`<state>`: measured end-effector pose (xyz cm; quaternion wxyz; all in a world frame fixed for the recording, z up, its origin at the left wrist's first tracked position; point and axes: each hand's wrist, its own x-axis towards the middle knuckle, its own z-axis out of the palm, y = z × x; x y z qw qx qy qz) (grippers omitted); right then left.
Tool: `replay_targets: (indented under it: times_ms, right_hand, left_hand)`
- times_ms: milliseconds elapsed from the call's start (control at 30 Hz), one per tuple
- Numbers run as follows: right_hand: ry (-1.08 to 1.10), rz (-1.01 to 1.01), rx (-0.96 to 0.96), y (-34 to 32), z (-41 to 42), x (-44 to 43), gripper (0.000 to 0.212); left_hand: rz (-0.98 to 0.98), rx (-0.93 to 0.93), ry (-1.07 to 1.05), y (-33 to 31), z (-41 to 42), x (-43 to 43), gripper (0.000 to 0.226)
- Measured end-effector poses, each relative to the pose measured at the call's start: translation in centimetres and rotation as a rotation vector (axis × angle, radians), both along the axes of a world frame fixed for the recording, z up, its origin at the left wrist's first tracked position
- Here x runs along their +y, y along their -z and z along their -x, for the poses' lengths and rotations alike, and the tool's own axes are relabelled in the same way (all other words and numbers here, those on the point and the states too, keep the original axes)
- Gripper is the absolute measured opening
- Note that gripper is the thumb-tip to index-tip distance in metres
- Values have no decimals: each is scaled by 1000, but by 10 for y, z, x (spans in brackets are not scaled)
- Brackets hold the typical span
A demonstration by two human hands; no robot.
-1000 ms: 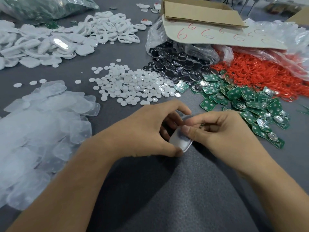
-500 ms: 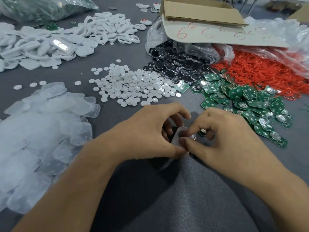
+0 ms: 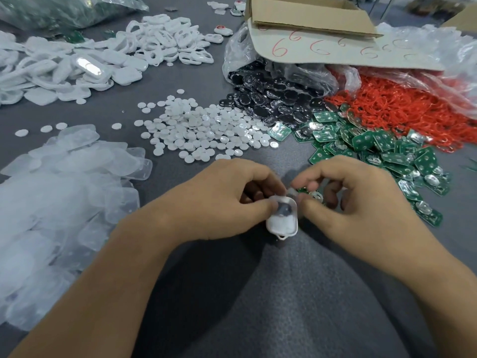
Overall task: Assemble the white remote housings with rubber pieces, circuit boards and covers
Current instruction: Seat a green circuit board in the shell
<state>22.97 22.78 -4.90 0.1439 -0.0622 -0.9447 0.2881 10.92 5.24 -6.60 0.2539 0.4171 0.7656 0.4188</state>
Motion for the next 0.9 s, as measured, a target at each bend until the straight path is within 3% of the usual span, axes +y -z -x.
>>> replay_targets:
  times_ms: [200, 433, 500, 567, 667, 767, 900]
  right_hand:
    - [-38, 35, -75, 2, 0, -6, 12]
    - [87, 139, -49, 5, 2, 3, 12]
    - [143, 33, -99, 1, 1, 16, 23]
    - [112, -118, -210, 0, -2, 22, 34]
    - [100, -121, -230, 3, -3, 26, 26]
    - [126, 214, -211, 3, -2, 28, 22]
    - [103, 636, -103, -3, -2, 26, 15]
  left_hand:
    - [2, 29, -30, 1, -4, 4, 14]
    - [18, 91, -65, 4, -7, 6, 12]
    - [11, 55, -56, 4, -5, 5, 12]
    - [8, 23, -55, 3, -3, 3, 17]
    - [42, -23, -13, 0, -3, 1, 44]
    - [82, 5, 34, -3, -4, -1, 70]
    - [87, 17, 24, -5, -5, -1, 67]
